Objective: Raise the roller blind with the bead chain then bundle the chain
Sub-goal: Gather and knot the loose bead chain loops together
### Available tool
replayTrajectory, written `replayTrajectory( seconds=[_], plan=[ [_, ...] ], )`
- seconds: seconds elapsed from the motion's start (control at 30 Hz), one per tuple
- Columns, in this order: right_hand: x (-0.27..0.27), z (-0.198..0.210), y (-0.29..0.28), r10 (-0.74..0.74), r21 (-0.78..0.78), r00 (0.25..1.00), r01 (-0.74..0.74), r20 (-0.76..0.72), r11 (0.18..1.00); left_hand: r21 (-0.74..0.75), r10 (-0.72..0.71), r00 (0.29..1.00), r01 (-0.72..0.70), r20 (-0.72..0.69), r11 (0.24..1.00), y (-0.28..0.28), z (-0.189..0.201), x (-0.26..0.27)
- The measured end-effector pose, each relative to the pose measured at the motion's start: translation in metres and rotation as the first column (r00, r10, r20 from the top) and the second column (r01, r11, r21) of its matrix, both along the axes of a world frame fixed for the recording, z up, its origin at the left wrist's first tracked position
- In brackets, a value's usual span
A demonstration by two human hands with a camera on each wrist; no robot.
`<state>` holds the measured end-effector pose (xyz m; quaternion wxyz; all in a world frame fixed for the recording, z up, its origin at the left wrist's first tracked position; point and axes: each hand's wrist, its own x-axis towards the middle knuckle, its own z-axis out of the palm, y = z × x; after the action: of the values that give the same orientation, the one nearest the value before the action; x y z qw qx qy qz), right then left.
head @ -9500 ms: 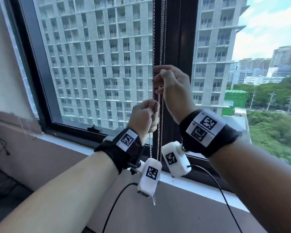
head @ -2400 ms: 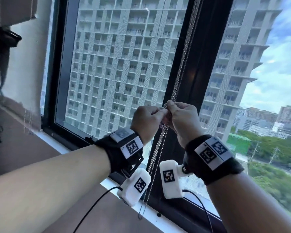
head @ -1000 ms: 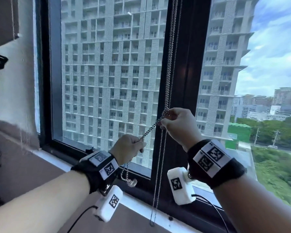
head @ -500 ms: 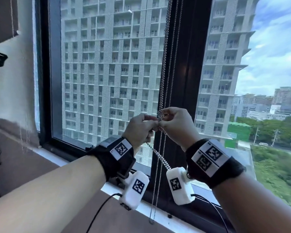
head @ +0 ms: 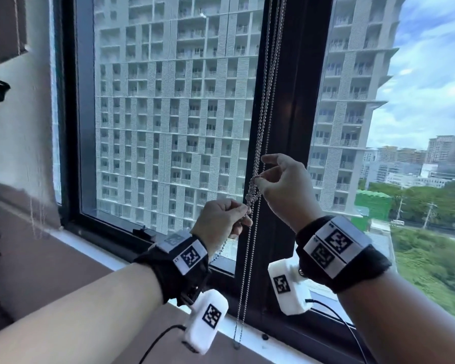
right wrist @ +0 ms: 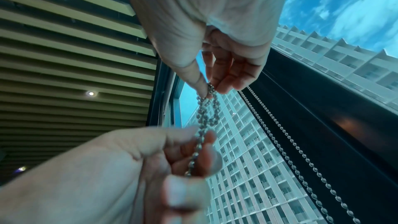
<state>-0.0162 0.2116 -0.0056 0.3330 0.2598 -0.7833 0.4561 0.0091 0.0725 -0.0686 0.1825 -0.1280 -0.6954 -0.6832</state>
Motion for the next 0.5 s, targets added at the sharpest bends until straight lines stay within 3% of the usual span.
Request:
replayTrajectory(
  seconds=[0.13,0.3,0.5],
  plan=[
    [0.002,-0.002,-0.003,0.009,0.01,0.999,-0.008,-0.033,1.0,0.088,0.003,0.999,0.001,-0.039,0.996,-0.001,0.009,0.002],
    [0.001,-0.003,-0.005,0.031,-0.026,0.998,-0.032,-0.047,0.999,0.069,0.099,0.991,-0.093,-0.088,0.993,-0.001,0.006,-0.003],
    [-0.001,-0.006,-0.006,0.066,-0.062,0.997,-0.068,-0.034,0.996,0.067,0.082,0.996,-0.079,-0.033,0.995,0.003,-0.005,-0.001]
  ],
)
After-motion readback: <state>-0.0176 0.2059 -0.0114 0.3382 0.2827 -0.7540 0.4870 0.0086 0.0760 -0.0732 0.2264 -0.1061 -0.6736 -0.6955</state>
